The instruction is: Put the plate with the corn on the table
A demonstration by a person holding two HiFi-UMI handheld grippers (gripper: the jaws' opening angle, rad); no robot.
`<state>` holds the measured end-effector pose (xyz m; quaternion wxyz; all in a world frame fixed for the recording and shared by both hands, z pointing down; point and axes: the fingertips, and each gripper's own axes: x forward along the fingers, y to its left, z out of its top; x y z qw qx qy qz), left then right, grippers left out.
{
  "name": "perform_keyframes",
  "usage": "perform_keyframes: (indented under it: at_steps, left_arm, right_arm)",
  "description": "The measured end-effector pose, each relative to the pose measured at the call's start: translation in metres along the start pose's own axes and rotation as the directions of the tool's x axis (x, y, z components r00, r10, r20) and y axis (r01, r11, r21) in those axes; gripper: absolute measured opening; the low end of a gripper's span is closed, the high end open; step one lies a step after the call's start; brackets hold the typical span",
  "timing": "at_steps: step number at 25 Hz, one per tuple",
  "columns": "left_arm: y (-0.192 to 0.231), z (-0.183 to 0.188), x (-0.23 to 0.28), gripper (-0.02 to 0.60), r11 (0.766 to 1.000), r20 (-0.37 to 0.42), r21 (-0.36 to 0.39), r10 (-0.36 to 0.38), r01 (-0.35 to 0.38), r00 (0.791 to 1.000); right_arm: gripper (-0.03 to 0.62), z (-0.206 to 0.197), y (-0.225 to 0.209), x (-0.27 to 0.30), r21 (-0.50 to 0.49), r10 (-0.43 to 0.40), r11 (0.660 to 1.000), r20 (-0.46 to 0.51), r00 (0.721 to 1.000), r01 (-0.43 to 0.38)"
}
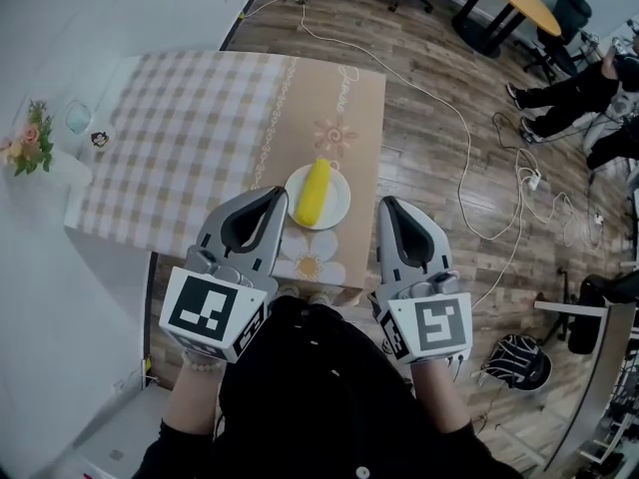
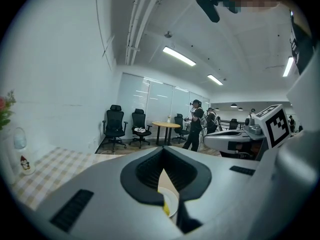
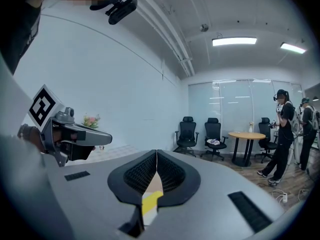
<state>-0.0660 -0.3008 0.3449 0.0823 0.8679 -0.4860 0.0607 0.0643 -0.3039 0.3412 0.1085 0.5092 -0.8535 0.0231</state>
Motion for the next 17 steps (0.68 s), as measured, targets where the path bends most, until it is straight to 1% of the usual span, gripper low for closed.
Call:
perform_keyframes:
  at_steps: [7,17]
  left_arm:
    - [0.012,0.001,-0.005,0.012,1.000,0.003,-0.014,-0.002,0.002,1.000]
    - [-0.002,-0.004,0.003,0.012,1.000,-0.005,-0.027,0.004,-0.004,1.000]
  right_arm:
    - [0.041,0.004,0.009,0.006,-0.004,-0.007,1.000,-0.007,1.000,0.007]
    - [0.041,-0.003,-0.004,-0.004,-0.002,-0.005,1.000,-0.010,1.000,0.005]
